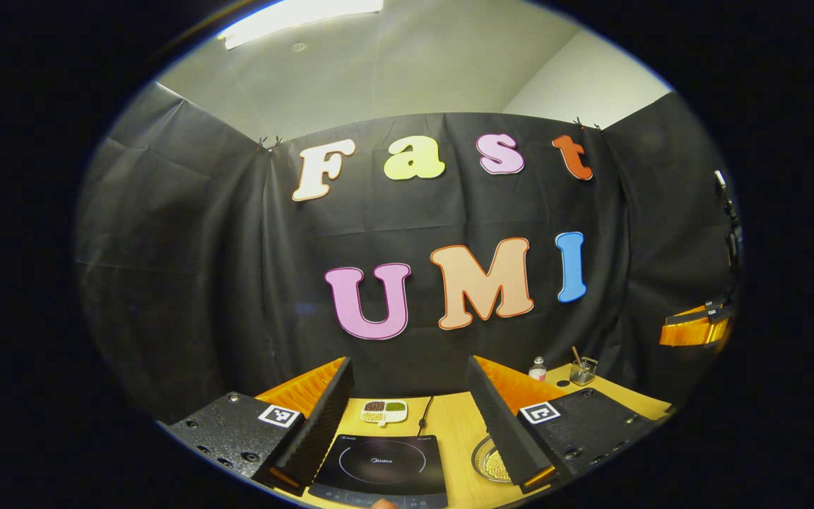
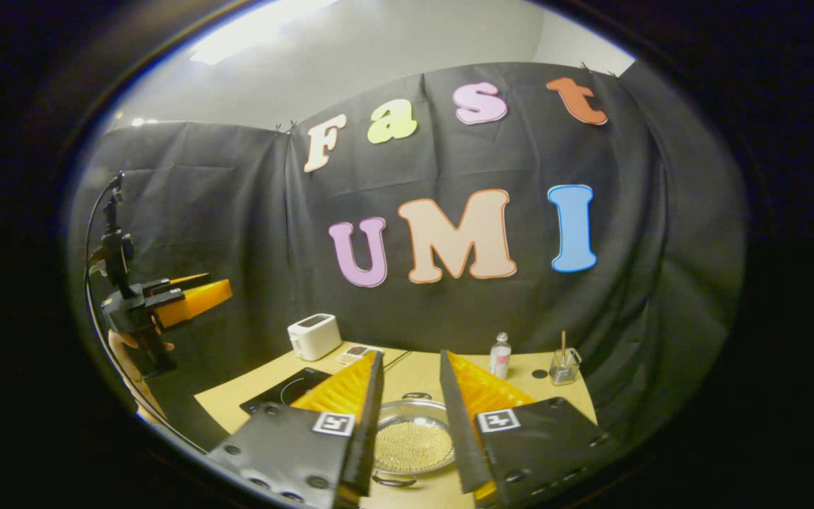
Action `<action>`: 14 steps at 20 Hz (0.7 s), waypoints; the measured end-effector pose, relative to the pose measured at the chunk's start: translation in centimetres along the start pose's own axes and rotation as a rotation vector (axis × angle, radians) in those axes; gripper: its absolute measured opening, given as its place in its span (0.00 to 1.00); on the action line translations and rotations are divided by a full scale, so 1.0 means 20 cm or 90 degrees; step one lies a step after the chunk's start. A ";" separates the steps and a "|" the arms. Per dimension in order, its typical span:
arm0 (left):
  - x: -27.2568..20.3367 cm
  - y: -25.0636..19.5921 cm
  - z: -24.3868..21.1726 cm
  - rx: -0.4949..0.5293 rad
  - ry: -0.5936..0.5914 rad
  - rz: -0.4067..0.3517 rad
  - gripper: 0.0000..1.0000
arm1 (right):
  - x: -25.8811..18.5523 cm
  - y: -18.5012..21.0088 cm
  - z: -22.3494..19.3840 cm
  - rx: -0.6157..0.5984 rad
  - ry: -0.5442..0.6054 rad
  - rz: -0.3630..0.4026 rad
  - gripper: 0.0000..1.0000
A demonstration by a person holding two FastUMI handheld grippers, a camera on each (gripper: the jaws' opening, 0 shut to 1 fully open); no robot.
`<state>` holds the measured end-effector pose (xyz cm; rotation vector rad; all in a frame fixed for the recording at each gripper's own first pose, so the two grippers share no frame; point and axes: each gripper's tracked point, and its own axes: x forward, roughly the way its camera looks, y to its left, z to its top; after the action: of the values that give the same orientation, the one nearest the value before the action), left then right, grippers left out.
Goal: First push the handle of the pot to place it horizontally, then grasp the pot with both hands and set it on the induction cooktop.
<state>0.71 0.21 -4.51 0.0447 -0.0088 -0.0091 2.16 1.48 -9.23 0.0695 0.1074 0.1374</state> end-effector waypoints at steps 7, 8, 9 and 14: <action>-0.04 0.01 -0.05 0.000 0.000 0.003 0.96 | -0.02 0.11 -0.34 0.008 0.045 0.064 0.05; -0.05 0.01 -0.07 0.000 0.002 0.001 0.96 | -0.03 0.14 -0.39 0.013 0.049 0.078 0.02; -0.05 0.01 -0.08 -0.002 0.003 0.001 0.96 | -0.03 0.16 -0.45 0.018 0.055 0.091 0.00; -0.04 0.00 -0.15 -0.021 0.008 -0.002 0.96 | -0.03 0.23 -0.76 0.018 0.083 0.114 0.05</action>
<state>-0.04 0.27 -7.56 0.0114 0.0046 -0.0126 -0.64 6.90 -23.85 0.0988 0.2343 0.3196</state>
